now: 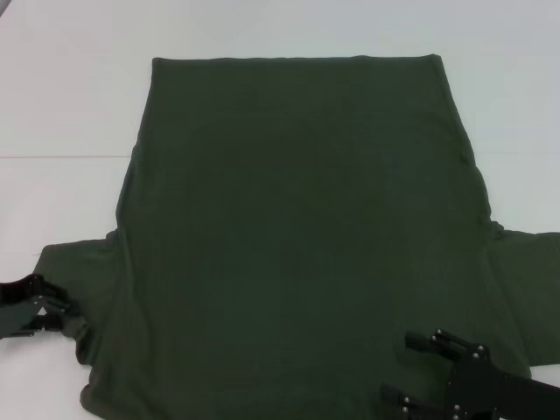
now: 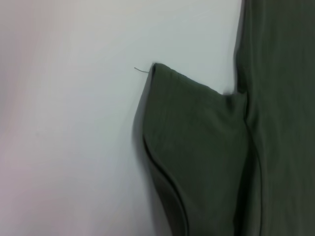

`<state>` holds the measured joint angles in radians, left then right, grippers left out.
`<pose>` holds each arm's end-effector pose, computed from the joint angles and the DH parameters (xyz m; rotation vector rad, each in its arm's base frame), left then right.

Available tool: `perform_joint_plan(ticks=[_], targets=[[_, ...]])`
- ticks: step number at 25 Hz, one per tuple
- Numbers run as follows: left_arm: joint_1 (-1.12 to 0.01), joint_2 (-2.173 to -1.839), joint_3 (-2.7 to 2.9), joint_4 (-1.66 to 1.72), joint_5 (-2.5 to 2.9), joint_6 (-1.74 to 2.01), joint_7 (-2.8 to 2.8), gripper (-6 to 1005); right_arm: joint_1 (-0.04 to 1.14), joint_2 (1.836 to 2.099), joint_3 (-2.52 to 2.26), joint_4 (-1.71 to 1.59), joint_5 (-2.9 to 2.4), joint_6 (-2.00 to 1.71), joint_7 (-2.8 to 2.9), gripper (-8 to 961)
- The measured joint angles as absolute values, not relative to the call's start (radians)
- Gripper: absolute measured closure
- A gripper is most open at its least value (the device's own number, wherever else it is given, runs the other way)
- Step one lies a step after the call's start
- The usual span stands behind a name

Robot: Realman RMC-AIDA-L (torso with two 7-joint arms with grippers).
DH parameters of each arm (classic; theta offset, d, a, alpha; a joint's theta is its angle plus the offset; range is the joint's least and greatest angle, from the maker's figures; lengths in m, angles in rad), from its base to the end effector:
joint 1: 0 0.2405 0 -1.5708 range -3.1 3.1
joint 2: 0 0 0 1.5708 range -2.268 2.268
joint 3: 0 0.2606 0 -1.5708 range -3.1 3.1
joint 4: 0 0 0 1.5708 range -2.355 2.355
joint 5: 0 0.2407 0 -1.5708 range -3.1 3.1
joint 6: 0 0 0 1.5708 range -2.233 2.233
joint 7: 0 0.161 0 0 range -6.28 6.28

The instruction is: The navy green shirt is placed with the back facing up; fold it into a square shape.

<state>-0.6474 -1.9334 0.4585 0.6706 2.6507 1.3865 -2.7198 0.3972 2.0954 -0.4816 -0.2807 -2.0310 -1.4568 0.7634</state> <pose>-0.3665 0.3935 0.0604 -1.7150 -2.1245 -0.2190 0.3434 0.2835 -0.0793 -2.5650 0.4784 0.7122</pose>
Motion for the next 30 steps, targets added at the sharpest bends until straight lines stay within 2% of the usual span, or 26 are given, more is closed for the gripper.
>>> perform_joint_plan(ticks=[5, 11, 17, 30], targets=[[-0.648, -1.932, 0.46, 0.669, 2.657, 1.383, -2.72, 599, 0.397, 2.095, -0.482, -0.281, -2.031, -1.457, 0.764, 69], [-0.649, -1.931, 0.46, 0.669, 2.658, 1.381, -2.72, 867, 0.399, 2.095, -0.482, -0.281, -2.031, -1.457, 0.765, 69], [-0.651, -1.932, 0.461, 0.669, 2.658, 1.38, -2.72, 984, 0.399, 2.095, -0.482, -0.281, -2.031, -1.457, 0.766, 68], [-0.647, -1.925, 0.457, 0.667, 2.662, 1.386, -2.735, 906, 0.399, 2.095, -0.482, -0.282, -2.031, -1.457, 0.76, 69]])
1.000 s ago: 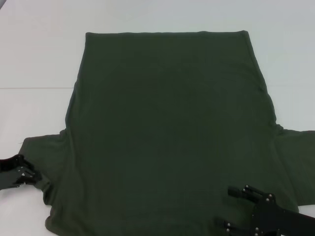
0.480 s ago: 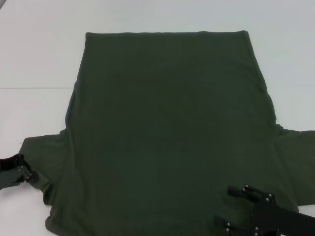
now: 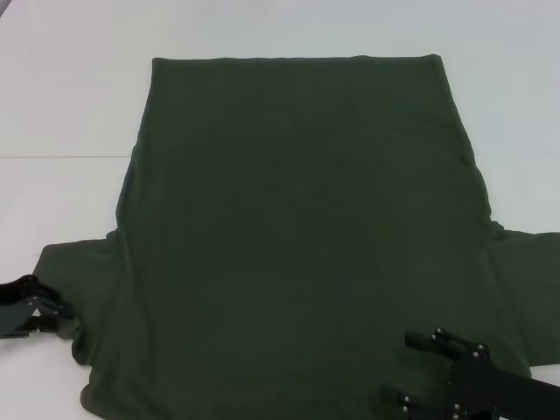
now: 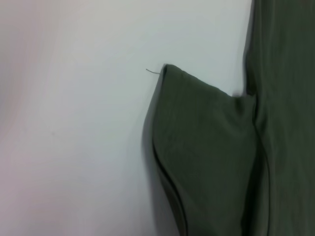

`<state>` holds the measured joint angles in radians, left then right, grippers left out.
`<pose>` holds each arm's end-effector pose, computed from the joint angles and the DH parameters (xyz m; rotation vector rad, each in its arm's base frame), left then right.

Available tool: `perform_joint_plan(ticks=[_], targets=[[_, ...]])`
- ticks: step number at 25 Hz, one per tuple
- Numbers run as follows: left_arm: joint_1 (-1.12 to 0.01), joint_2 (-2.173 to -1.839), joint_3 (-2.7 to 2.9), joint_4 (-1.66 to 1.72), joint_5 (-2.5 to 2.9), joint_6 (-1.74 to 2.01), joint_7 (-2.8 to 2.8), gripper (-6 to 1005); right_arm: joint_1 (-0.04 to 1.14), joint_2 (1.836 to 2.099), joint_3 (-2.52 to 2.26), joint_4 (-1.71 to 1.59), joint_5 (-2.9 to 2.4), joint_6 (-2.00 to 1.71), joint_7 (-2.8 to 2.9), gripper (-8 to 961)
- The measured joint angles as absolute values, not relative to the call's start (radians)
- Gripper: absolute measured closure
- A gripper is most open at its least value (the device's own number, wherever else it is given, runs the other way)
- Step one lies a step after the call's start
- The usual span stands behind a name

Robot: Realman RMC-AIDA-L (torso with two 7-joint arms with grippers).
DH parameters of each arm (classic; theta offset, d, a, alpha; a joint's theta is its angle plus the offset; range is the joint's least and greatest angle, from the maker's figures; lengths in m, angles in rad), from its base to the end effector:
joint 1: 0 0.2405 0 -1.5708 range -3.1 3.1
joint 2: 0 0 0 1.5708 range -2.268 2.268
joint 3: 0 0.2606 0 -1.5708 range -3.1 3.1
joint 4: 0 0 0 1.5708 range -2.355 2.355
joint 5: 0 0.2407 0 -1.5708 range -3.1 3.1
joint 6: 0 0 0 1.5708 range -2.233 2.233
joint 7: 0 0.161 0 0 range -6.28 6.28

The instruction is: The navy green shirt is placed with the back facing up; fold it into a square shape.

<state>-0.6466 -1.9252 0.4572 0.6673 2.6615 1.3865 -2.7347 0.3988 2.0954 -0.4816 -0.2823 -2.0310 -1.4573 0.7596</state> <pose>-0.3695 0.3926 0.0639 -1.6923 -2.1345 -0.2083 0.3429 0.2843 -0.0790 -2.5657 0.4696 0.7108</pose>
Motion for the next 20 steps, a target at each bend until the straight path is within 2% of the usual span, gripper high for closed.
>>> perform_joint_plan(ticks=[6, 11, 17, 20], targets=[[-0.645, -1.922, 0.453, 0.667, 2.66, 1.386, -2.74, 708, 0.398, 2.095, -0.482, -0.282, -2.031, -1.457, 0.759, 69], [-0.644, -1.92, 0.453, 0.667, 2.658, 1.386, -2.744, 468, 0.397, 2.095, -0.482, -0.282, -2.031, -1.457, 0.758, 69], [-0.648, -1.919, 0.46, 0.667, 2.665, 1.387, -2.752, 329, 0.397, 2.095, -0.482, -0.282, -2.031, -1.457, 0.758, 68], [-0.654, -1.917, 0.477, 0.668, 2.687, 1.387, -2.765, 329, 0.397, 2.095, -0.482, -0.282, -2.031, -1.457, 0.758, 68]])
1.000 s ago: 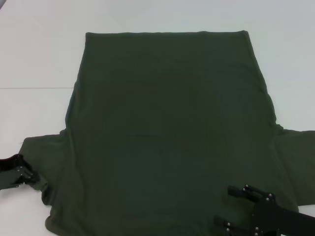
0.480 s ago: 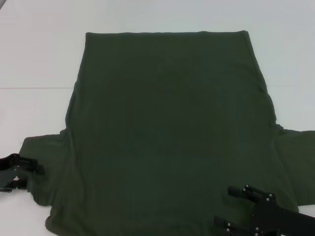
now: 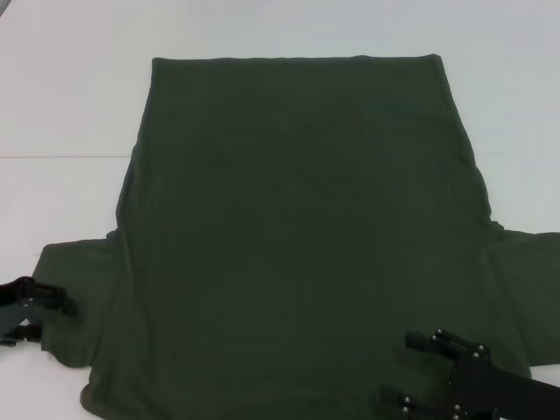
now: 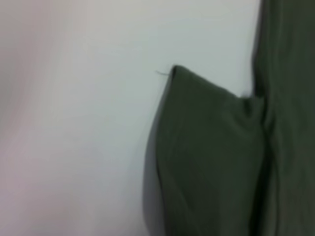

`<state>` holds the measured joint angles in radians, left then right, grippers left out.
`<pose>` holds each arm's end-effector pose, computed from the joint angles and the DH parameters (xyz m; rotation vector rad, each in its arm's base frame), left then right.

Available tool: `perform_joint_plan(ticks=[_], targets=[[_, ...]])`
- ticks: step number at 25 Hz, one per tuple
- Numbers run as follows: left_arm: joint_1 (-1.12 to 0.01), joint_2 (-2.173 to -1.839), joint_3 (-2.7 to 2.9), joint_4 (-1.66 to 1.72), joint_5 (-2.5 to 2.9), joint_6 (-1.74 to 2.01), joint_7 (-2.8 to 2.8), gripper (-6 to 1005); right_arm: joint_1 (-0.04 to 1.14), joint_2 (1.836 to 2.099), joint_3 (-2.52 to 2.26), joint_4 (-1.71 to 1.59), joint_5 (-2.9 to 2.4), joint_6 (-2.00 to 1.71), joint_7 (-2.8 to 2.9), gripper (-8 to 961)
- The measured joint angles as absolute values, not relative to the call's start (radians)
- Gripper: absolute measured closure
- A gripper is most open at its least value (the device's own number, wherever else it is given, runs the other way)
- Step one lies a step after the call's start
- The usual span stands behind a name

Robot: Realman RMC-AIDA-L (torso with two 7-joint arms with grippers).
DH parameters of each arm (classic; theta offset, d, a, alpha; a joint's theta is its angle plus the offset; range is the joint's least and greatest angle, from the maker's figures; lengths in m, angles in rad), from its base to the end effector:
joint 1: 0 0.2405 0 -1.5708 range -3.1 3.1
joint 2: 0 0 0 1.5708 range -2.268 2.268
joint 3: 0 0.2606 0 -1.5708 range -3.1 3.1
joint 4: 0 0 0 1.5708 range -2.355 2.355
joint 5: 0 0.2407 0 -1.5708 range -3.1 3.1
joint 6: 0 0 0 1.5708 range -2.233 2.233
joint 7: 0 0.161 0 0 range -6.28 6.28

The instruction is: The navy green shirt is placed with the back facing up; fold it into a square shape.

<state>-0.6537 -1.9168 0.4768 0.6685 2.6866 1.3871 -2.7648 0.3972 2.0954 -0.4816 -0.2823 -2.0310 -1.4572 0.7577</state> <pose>-0.3703 0.3938 0.0670 -1.6735 -2.1374 -0.1616 0.3434 0.2838 -0.0790 -2.5652 0.4692 0.7095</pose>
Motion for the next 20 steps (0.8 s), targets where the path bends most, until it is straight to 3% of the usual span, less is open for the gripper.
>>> perform_joint_plan(ticks=[20], targets=[[-0.696, -1.909, 0.567, 0.677, 2.724, 1.382, -2.775, 328, 0.397, 2.095, -0.482, -0.282, -2.031, -1.457, 0.758, 69]])
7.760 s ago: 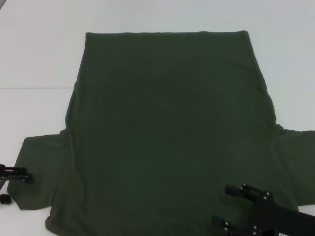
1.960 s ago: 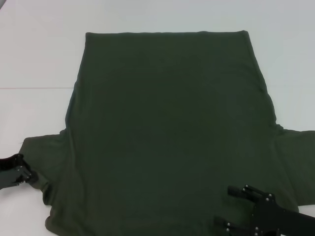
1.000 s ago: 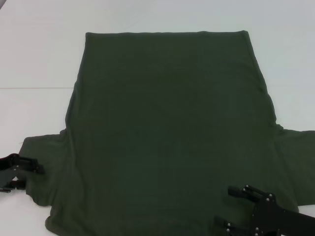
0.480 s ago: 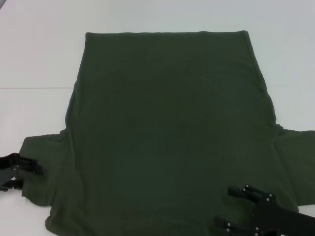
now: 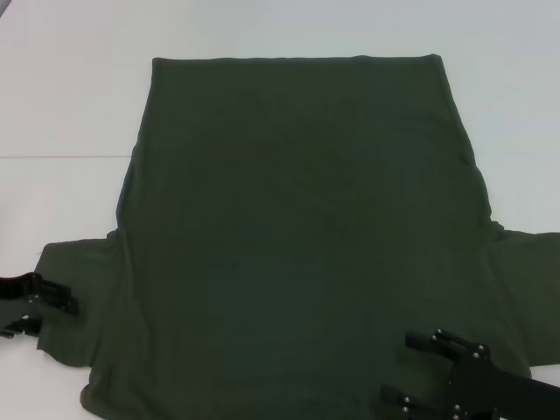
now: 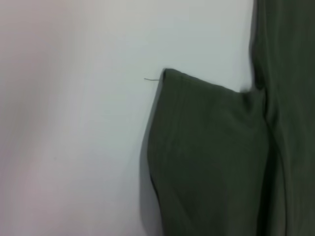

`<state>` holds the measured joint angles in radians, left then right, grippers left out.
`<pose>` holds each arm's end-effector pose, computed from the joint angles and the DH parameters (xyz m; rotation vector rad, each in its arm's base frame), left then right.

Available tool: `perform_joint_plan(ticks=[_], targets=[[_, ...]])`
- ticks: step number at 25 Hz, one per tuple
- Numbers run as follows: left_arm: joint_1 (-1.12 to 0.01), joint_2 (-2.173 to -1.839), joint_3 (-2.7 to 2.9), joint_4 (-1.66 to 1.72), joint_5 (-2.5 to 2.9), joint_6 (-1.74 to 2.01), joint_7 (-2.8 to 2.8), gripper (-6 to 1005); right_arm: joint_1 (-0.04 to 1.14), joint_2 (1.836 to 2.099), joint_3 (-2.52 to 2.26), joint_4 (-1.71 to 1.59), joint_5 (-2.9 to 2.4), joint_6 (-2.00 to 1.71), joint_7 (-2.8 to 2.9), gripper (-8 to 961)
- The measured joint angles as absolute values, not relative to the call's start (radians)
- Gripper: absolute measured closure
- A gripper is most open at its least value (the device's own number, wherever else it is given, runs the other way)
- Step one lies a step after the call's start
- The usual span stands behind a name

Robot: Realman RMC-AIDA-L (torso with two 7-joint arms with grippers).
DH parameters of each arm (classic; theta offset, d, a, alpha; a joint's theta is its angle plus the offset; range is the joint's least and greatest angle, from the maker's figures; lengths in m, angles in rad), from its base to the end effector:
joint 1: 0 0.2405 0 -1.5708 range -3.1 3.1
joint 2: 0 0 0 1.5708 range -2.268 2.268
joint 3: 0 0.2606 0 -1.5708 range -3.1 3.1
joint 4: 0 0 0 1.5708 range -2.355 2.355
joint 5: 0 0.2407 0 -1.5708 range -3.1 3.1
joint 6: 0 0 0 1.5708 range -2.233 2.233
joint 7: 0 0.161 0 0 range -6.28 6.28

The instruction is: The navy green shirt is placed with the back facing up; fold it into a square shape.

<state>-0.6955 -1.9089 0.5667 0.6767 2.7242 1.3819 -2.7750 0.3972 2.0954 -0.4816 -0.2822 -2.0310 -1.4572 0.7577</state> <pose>-0.3565 0.4078 0.0668 -1.7464 -2.0481 -0.0264 0.3434 0.2837 -0.0790 -2.5652 0.4693 0.7095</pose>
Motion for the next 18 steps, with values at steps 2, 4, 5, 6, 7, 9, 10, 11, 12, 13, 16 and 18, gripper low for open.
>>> perform_joint_plan(ticks=[2, 4, 5, 6, 7, 9, 10, 11, 12, 13, 16, 18], targets=[[-0.696, -1.909, 0.567, 0.677, 2.727, 1.381, -2.776, 328, 0.397, 2.095, -0.482, -0.282, -2.031, -1.457, 0.758, 69], [-0.696, -1.908, 0.572, 0.677, 2.728, 1.381, -2.776, 329, 0.397, 2.095, -0.482, -0.282, -2.031, -1.457, 0.758, 69], [-0.696, -1.908, 0.576, 0.677, 2.728, 1.381, -2.776, 329, 0.397, 2.095, -0.482, -0.282, -2.031, -1.457, 0.758, 69], [-0.697, -1.908, 0.581, 0.677, 2.728, 1.381, -2.777, 329, 0.397, 2.095, -0.482, -0.282, -2.031, -1.457, 0.758, 69], [-0.697, -1.908, 0.588, 0.677, 2.728, 1.381, -2.779, 332, 0.397, 2.095, -0.482, -0.282, -2.031, -1.457, 0.758, 69], [-0.7, -1.908, 0.604, 0.677, 2.728, 1.384, -2.784, 339, 0.397, 2.095, -0.482, -0.282, -2.03, -1.457, 0.758, 68], [-0.702, -1.908, 0.612, 0.677, 2.73, 1.385, -2.785, 342, 0.397, 2.095, -0.482, -0.282, -2.03, -1.457, 0.758, 68], [-0.704, -1.908, 0.618, 0.677, 2.732, 1.387, -2.785, 346, 0.397, 2.095, -0.481, -0.282, -2.03, -1.457, 0.758, 68], [-0.706, -1.908, 0.624, 0.68, 2.737, 1.387, -2.785, 349, 0.397, 2.095, -0.481, -0.282, -2.03, -1.457, 0.758, 68], [-0.707, -1.91, 0.631, 0.685, 2.74, 1.388, -2.785, 353, 0.397, 2.095, -0.481, -0.282, -2.029, -1.457, 0.758, 68], [-0.709, -1.915, 0.657, 0.702, 2.744, 1.389, -2.786, 414, 0.397, 2.095, -0.48, -0.282, -2.029, -1.458, 0.758, 69], [-0.711, -1.916, 0.67, 0.704, 2.746, 1.39, -2.788, 472, 0.397, 2.095, -0.48, -0.282, -2.029, -1.459, 0.758, 69]])
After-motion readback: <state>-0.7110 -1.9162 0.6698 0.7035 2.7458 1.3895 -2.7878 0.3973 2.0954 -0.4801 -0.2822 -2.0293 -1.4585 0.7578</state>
